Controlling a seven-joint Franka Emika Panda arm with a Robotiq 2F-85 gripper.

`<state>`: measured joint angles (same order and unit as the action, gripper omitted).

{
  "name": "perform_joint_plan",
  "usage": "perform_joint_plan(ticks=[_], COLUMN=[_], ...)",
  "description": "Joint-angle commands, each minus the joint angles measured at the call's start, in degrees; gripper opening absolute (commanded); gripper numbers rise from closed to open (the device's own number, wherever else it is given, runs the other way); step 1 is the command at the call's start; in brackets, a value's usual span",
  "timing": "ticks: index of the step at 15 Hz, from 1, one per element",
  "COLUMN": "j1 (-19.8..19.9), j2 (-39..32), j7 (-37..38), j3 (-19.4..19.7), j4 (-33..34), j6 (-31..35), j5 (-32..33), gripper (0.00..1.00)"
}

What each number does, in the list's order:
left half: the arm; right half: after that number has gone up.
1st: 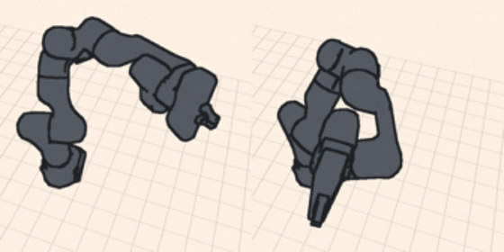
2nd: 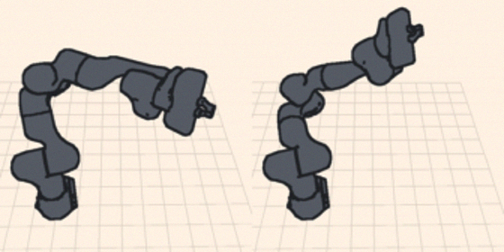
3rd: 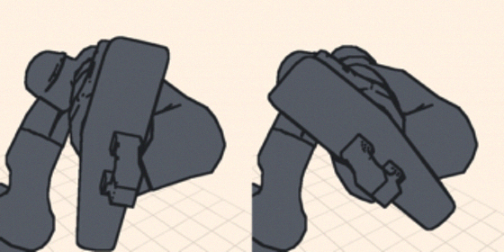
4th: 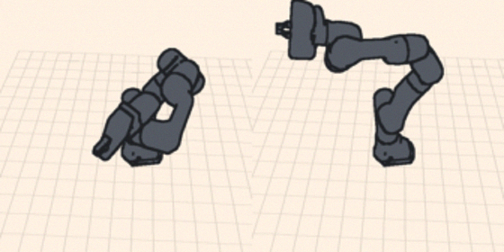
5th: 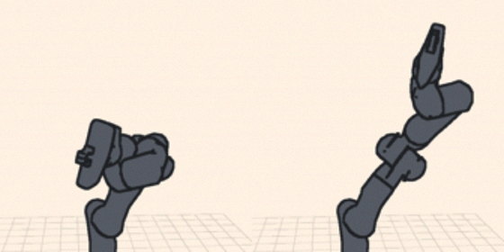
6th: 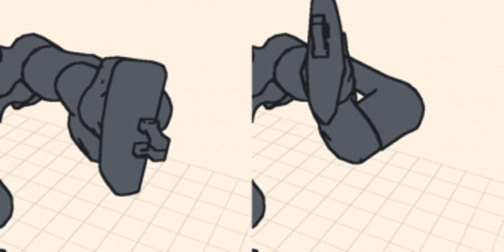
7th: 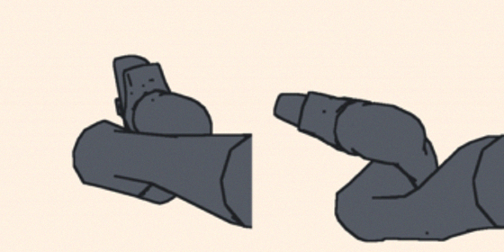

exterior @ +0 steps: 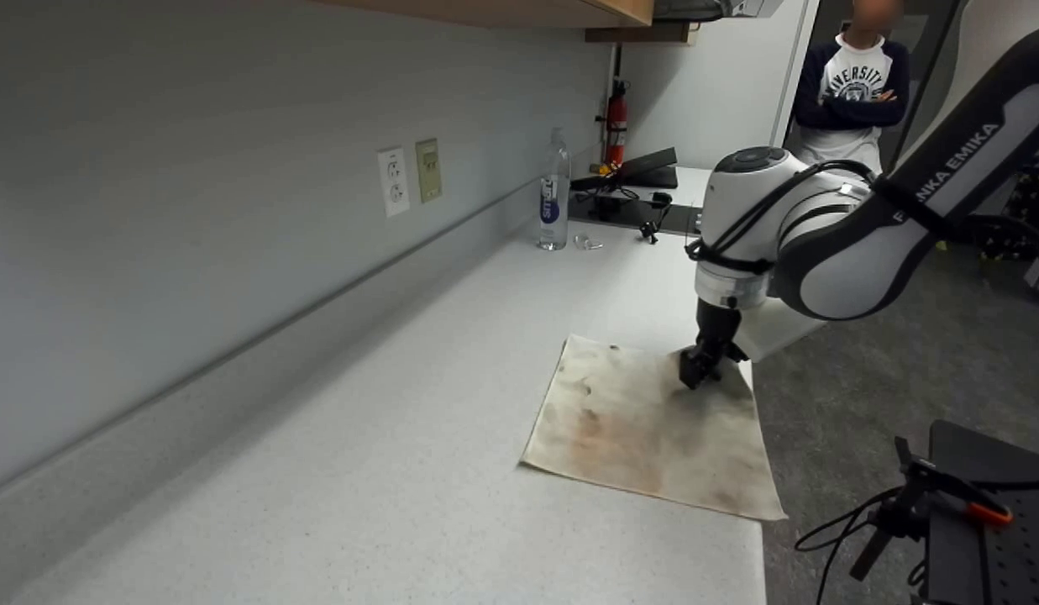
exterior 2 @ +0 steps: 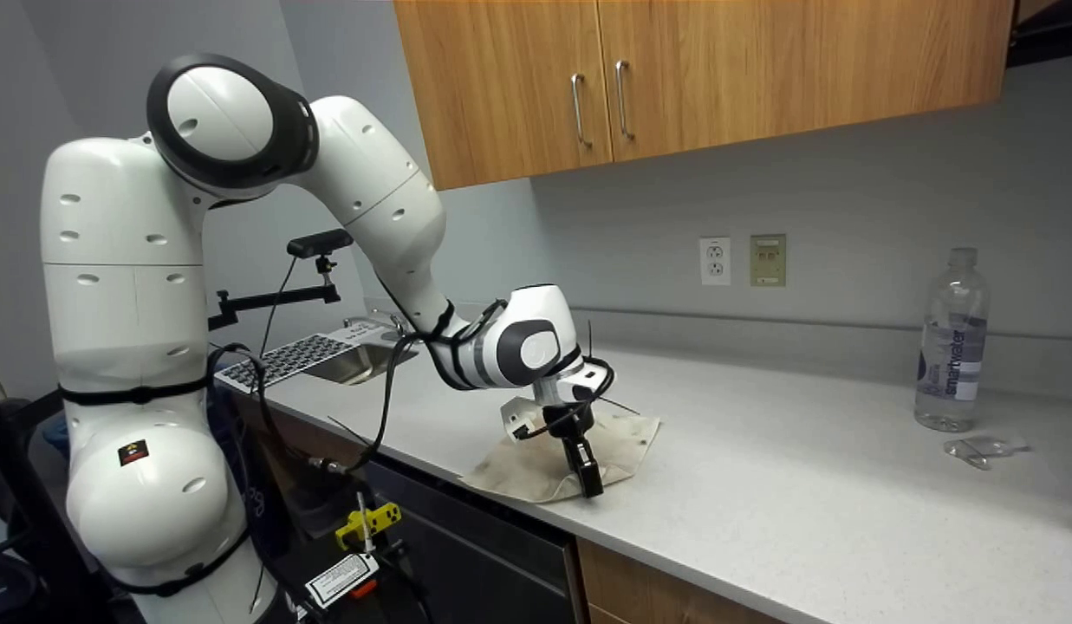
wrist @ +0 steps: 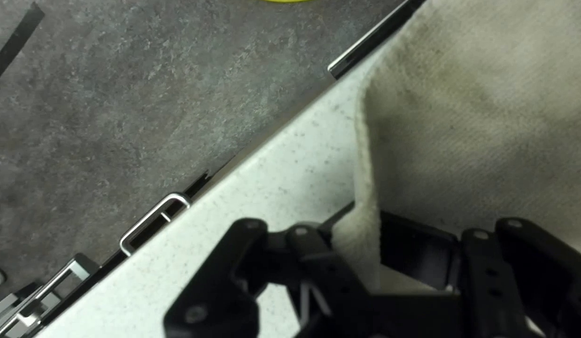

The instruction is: Fold the towel on the countertop

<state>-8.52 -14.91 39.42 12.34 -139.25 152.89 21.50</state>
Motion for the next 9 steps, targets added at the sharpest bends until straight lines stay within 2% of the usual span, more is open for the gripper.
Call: perform_joint_plan(ticks=[1,5,7,9], j1=[-4.0,-3.59,-2.75,-1.85], j2=[3.02,5.16,5.83,5.3], j7=[8.77,11.7,9.51,5.49], j3=[1.78,-2.17,-5.18,-7.85], j4=[0.1,1.07,1.55,2.39], j6=[-4.43,-9.92,-10.87,-8.92], j5=[9.36,14.04,12.19,9.45], gripper=[0.0,0.0,0.0,0.0])
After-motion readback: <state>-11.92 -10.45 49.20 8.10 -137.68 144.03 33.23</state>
